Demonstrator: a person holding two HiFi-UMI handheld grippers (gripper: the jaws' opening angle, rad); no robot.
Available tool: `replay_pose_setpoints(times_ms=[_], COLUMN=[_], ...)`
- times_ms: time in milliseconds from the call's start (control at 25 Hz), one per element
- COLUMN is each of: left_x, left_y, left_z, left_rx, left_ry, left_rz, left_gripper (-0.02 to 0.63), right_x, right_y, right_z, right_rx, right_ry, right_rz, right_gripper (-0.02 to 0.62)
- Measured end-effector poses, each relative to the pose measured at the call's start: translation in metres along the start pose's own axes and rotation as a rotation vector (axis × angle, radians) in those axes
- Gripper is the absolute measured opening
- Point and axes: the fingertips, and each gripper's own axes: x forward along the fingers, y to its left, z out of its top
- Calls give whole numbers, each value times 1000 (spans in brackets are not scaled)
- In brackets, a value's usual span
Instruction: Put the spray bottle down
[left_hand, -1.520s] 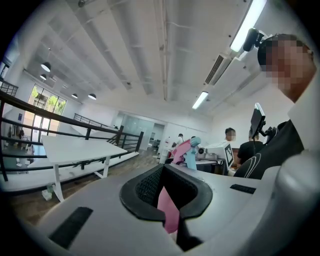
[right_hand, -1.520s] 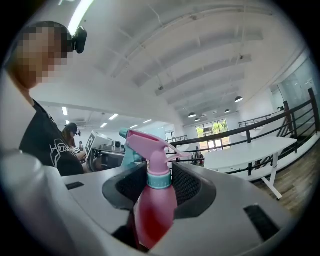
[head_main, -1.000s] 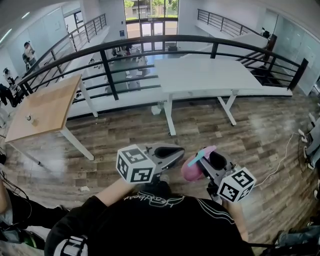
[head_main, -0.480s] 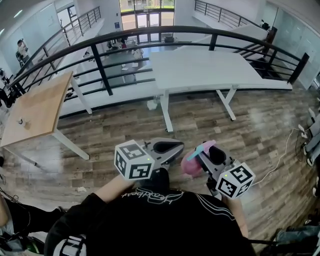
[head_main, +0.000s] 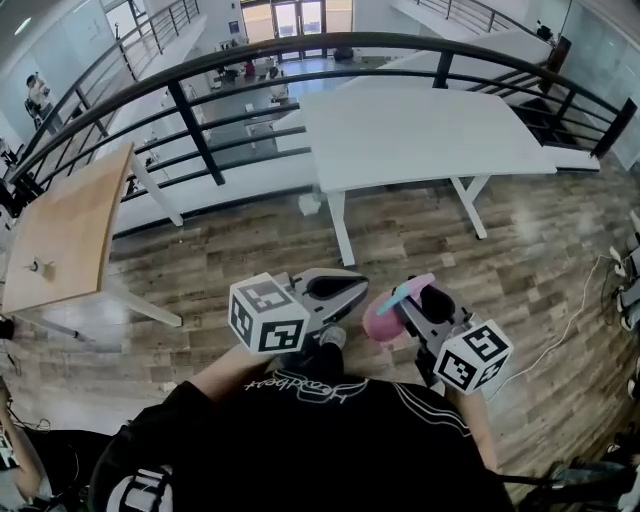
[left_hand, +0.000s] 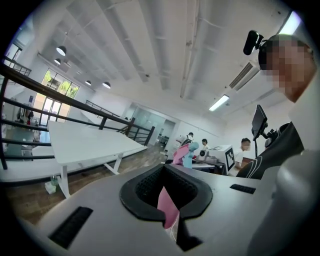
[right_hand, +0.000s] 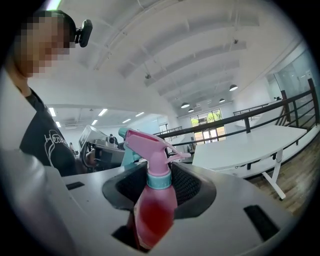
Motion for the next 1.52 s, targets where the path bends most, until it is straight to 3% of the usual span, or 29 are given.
replay_pose_setpoints(times_ms=[320, 600, 840, 1120, 1520], left_x=[33, 52, 51, 60, 79], left_y=[148, 241, 301, 337, 402], left_z=[72, 112, 131, 134, 130], left_rx=[-42, -56, -44, -43, -96], left_ry=[-10, -10, -9, -15, 5], left_rz=[-9, -42, -45, -37, 32], left_gripper=[8, 8, 8, 8, 8], right_x=[120, 201, 253, 277, 327], right_y=[-91, -144, -174, -204, -253], right_z=[48, 82, 93, 88, 86], right_rx=[6, -20, -35, -39, -27], right_ry=[35, 59, 57, 66, 81], right_rz=[-32, -56, -79, -102, -64], right_gripper=[152, 152, 152, 152, 152])
